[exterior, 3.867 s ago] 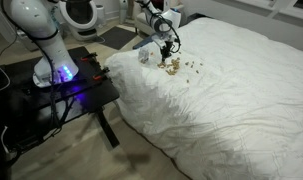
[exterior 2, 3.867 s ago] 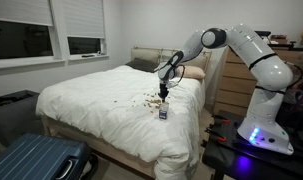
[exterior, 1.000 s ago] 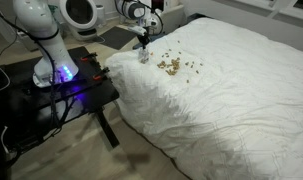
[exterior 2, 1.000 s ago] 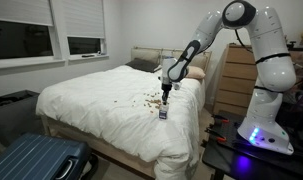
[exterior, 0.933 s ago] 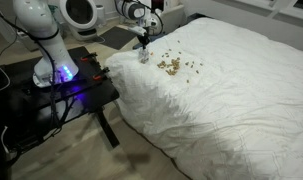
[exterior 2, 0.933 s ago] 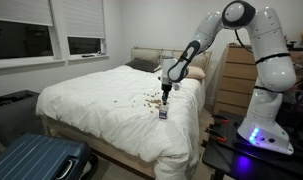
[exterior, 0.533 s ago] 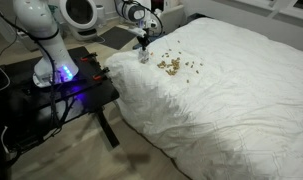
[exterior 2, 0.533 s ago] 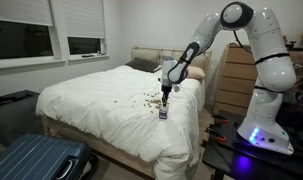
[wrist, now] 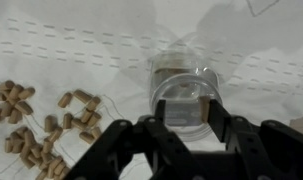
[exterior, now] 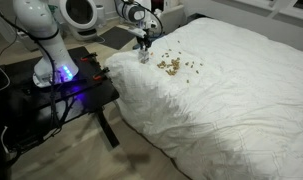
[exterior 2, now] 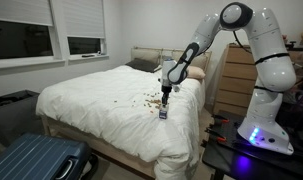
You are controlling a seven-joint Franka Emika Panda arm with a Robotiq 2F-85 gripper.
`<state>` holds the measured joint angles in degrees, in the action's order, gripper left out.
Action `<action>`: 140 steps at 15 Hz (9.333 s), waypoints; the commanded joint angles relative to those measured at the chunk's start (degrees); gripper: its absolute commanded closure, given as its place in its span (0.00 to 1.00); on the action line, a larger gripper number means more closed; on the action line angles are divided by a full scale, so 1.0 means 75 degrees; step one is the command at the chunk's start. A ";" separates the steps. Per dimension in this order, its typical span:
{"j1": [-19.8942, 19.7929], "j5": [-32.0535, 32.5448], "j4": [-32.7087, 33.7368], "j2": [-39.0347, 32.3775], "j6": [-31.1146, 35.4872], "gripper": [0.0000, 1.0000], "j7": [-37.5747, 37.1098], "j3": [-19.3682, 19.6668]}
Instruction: Pick some objects from the bed and put them in the clear bottle
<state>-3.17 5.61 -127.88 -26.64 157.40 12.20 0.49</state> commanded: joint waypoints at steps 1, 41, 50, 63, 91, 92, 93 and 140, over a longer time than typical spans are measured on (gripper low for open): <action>-0.0102 0.0062 0.0051 0.0007 0.0034 0.25 0.0170 -0.0076; -0.0072 0.0061 0.0169 0.0035 -0.0277 0.25 0.0022 0.0024; -0.0257 -0.0147 0.0307 0.0498 -0.0710 1.00 0.0142 -0.0118; -0.0931 -0.0252 0.0984 0.0636 -0.0560 1.00 0.0118 0.0375; -0.1137 -0.0497 0.4454 -0.2879 -0.2238 0.00 -0.0080 0.0276; -0.1144 -0.0506 0.4534 -0.2978 -0.2288 0.00 -0.0101 0.0285; -0.1153 -0.0526 0.4606 -0.3073 -0.2343 0.00 -0.0133 0.0287; -0.1174 -0.0756 0.4291 -0.3144 -0.3118 0.91 -0.0437 0.0307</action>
<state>-11.77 0.80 -92.07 -53.82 134.70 9.55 2.83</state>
